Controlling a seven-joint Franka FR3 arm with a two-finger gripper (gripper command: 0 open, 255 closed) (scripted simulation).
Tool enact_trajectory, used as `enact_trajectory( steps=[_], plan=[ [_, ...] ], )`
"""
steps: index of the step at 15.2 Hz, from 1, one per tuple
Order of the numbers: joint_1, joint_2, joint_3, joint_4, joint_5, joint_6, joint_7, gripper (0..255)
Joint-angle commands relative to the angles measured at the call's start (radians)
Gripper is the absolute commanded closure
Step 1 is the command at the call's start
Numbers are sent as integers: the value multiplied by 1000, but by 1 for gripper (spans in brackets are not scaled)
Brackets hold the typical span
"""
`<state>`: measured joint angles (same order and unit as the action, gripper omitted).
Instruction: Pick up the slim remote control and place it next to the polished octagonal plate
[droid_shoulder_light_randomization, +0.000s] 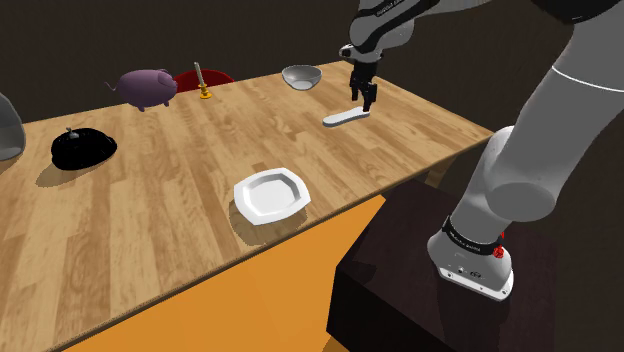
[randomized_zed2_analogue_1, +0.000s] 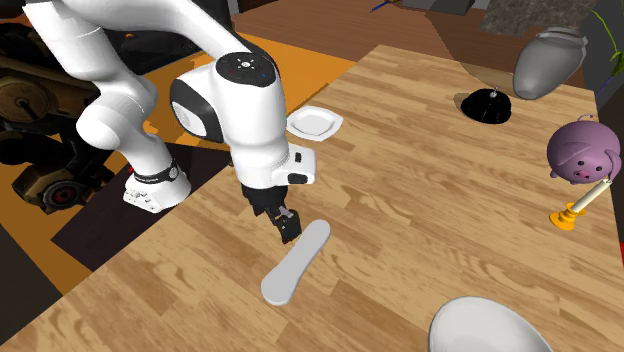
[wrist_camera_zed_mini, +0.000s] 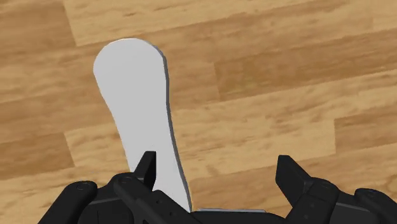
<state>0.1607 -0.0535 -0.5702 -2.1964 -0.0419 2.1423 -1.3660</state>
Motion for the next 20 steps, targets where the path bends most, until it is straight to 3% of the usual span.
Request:
enact_trajectory(
  steps=[1,4,12,20],
  plan=[
    [3,93,-11,53,57,37,-117,0],
    [-18,224,1,147,143,67,-274,0],
    [-37,295,20,119,196,156,-315,0],
    [-37,295,21,119,196,156,-315,0]
  ],
)
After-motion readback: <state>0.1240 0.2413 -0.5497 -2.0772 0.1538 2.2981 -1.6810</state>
